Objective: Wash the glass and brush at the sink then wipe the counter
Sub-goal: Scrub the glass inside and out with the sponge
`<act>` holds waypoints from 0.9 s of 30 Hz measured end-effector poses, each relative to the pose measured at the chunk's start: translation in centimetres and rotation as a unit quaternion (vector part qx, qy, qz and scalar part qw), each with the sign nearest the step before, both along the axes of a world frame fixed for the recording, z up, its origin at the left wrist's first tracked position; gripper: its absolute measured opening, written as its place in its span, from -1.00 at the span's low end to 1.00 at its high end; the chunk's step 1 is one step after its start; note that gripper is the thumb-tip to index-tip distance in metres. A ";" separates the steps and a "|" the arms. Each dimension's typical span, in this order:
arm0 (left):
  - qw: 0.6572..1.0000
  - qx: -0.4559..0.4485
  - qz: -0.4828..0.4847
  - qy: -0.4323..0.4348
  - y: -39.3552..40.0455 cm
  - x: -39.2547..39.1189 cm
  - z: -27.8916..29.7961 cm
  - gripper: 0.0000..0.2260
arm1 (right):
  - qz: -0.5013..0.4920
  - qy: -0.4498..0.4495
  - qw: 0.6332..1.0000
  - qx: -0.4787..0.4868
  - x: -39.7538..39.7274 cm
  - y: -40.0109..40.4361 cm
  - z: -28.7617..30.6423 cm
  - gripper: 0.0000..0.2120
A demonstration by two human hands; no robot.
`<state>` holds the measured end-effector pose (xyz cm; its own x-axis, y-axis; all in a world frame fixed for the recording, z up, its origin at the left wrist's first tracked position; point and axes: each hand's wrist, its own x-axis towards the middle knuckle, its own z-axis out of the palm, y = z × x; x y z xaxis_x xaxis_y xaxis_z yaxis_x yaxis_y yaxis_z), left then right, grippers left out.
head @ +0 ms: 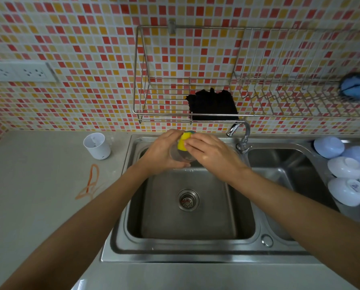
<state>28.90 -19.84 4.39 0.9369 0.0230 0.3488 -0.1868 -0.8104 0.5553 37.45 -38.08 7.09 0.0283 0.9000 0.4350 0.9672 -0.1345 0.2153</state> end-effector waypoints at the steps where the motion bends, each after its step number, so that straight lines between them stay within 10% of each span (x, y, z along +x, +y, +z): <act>1: 1.000 0.007 0.000 -0.001 0.1 0.0 0.0 -0.28 | -0.016 0.008 1.000 -0.010 0.1 -0.1 0.0 -0.68; 9: 0.998 0.056 0.009 -0.009 0.1 0.0 -0.3 -0.28 | -0.074 0.258 0.962 -0.050 -1.5 0.8 0.0 -0.82; 15: 0.998 0.064 0.011 -0.016 -0.3 0.2 -0.1 -0.28 | -0.099 0.162 0.977 -0.100 -1.3 0.5 -0.3 -0.86; 20: 0.997 0.073 0.002 -0.020 -0.3 -0.5 -0.5 -0.31 | -0.131 0.422 0.896 -0.040 -1.8 0.3 0.5 -0.82; 27: 0.996 0.080 0.015 -0.021 -0.9 -0.3 -0.9 -0.30 | -0.118 0.150 0.969 -0.156 -1.3 0.3 0.1 -0.82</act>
<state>28.58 -20.75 3.51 0.9211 -0.0088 0.3892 -0.1820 -0.8935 0.4105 36.11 -37.81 7.21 0.3320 0.9396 0.0830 0.9430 -0.3327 -0.0051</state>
